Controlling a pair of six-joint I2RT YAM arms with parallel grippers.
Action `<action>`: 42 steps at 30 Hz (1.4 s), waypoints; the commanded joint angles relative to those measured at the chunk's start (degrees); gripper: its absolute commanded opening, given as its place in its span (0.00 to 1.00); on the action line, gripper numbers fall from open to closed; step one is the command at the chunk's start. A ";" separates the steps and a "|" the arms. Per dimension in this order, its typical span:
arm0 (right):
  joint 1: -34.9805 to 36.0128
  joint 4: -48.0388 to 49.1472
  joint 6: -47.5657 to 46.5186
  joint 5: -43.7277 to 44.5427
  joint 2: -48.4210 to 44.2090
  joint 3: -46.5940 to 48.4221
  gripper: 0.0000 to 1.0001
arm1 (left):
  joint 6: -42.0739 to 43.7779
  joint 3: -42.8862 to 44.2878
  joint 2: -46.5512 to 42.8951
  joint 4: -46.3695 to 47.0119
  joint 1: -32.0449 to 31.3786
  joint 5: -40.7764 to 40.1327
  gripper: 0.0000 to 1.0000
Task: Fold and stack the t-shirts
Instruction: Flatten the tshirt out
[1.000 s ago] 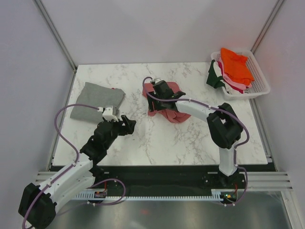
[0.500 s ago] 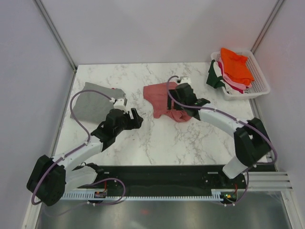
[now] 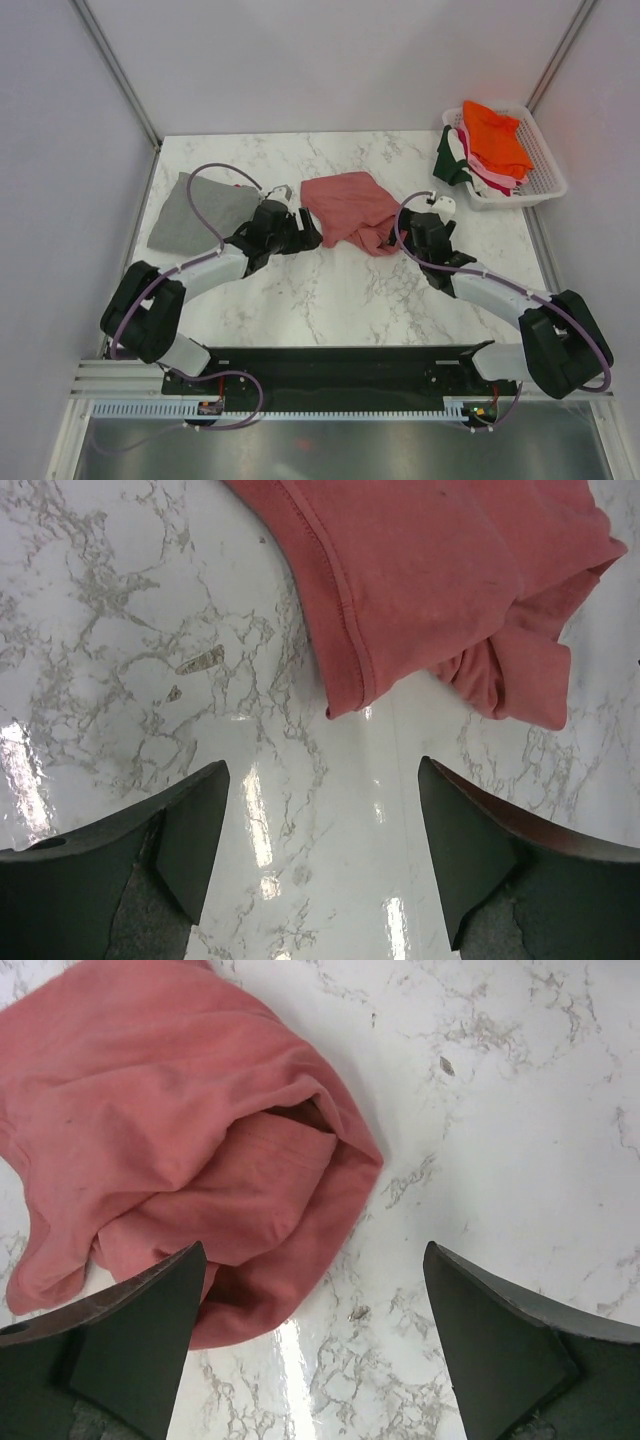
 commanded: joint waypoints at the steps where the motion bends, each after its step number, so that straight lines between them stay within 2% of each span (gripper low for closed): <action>1: 0.04 7.65 1.54 2.68 -3.13 -1.03 0.98 | -0.62 6.52 1.62 -1.37 0.04 0.04 0.85; 5: 0.04 10.28 2.33 4.35 -4.45 -3.23 0.98 | -1.41 7.77 4.08 -1.29 -0.05 -0.23 0.90; 11: 0.04 19.16 0.66 3.83 -3.75 -7.98 0.98 | 0.17 7.24 8.39 1.61 0.04 1.96 0.87; 20: 0.04 15.66 -0.39 2.24 -3.04 -6.14 0.98 | 1.58 5.74 9.89 5.75 -0.05 3.99 0.86; 26: 0.04 15.30 -0.65 1.72 -2.69 -5.69 0.98 | 0.88 8.38 14.54 5.92 -0.05 6.72 0.80; 28: -0.04 15.56 -0.74 1.63 -3.04 -5.87 0.98 | 0.88 9.61 15.60 6.01 -0.05 7.68 0.71; 29: 0.13 15.56 -0.74 1.72 -3.13 -5.96 0.98 | 0.88 9.96 16.73 5.92 -0.05 8.38 0.62; 34: 0.04 15.56 -1.01 1.54 -3.39 -6.04 0.98 | 0.26 13.12 20.52 6.45 -0.05 12.42 0.59; 35: 0.04 15.91 -1.18 1.45 -3.48 -6.05 0.98 | 1.13 13.91 21.22 6.89 -0.05 13.73 0.49; 37: 0.04 15.83 -1.36 1.10 -3.57 -6.13 0.98 | 2.02 14.97 22.02 8.81 -0.05 16.82 0.39; 38: 0.04 16.00 -1.79 0.23 -3.57 -6.22 0.98 | 2.72 14.88 22.02 9.35 -0.05 17.17 0.26; 40: 0.04 16.70 -2.15 -1.09 -3.66 -6.48 0.96 | 3.95 15.15 20.36 9.09 -0.05 16.21 0.12; 41: 0.04 17.58 -2.32 -2.31 -3.66 -6.66 0.96 | 4.65 14.97 19.39 8.48 0.04 15.25 0.02; 42: 0.04 18.02 -2.33 -2.85 -3.66 -7.10 0.95 | 4.92 14.97 18.08 7.69 0.04 14.28 0.02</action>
